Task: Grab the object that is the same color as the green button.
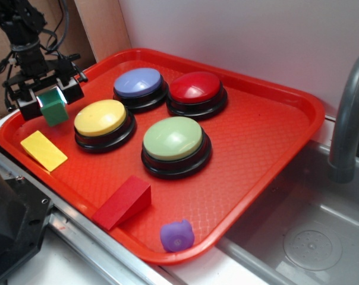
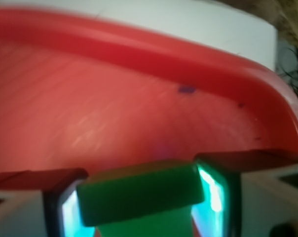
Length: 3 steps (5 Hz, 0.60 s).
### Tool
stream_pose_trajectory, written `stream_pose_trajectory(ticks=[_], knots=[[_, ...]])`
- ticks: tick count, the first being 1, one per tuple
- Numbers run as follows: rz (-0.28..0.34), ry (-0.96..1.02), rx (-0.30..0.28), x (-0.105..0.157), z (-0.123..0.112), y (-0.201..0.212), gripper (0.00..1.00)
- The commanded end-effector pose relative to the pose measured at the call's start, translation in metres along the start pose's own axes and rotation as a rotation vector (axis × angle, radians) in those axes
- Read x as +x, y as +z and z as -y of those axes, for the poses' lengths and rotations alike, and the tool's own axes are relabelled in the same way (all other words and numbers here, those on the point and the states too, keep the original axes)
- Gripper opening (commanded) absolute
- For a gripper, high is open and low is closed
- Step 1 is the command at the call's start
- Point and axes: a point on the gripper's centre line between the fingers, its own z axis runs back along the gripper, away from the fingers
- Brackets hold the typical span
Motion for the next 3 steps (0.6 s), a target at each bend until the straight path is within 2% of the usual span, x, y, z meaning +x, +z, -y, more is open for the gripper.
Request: stream_pose_trajectory(ticks=[1,2,3], knots=[[0.025,-0.47,-0.059,-0.042,0.029,0.081,0.0],[-0.07,-0.681,-0.099,-0.081,0.037,0.104,0.0],[-0.094,-0.828,-0.076,-0.107,0.034,0.112,0.0]])
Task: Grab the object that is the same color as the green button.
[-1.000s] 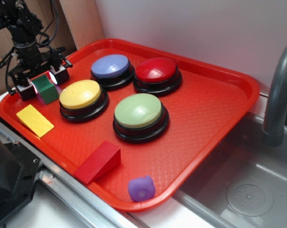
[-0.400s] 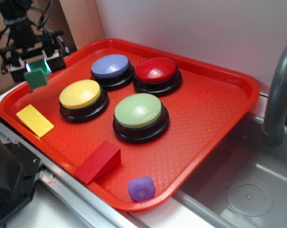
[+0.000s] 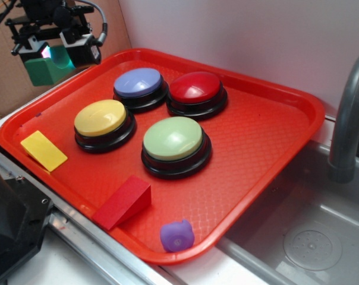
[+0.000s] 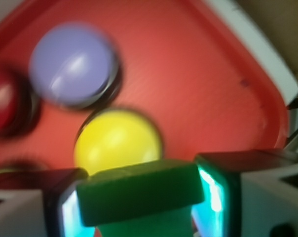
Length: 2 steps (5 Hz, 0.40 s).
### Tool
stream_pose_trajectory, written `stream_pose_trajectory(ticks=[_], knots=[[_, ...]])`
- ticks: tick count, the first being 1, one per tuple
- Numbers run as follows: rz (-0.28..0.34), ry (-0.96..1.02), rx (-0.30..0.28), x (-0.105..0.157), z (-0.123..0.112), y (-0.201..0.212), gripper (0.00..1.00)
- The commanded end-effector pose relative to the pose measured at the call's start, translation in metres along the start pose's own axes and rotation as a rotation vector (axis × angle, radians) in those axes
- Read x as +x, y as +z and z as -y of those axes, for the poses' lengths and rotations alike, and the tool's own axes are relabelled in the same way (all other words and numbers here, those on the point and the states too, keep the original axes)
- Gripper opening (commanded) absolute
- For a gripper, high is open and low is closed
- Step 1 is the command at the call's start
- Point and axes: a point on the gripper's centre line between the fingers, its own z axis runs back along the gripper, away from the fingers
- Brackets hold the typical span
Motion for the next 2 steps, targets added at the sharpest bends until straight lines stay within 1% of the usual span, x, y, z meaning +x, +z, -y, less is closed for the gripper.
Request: stream_pose_trajectory(ticks=[1,2], knots=[[-0.022,-0.277,0.006,-0.0401,0.0107,0.0185,0.0],[-0.052,-0.264,-0.023,-0.0499,0.0134,0.0147,0.0]])
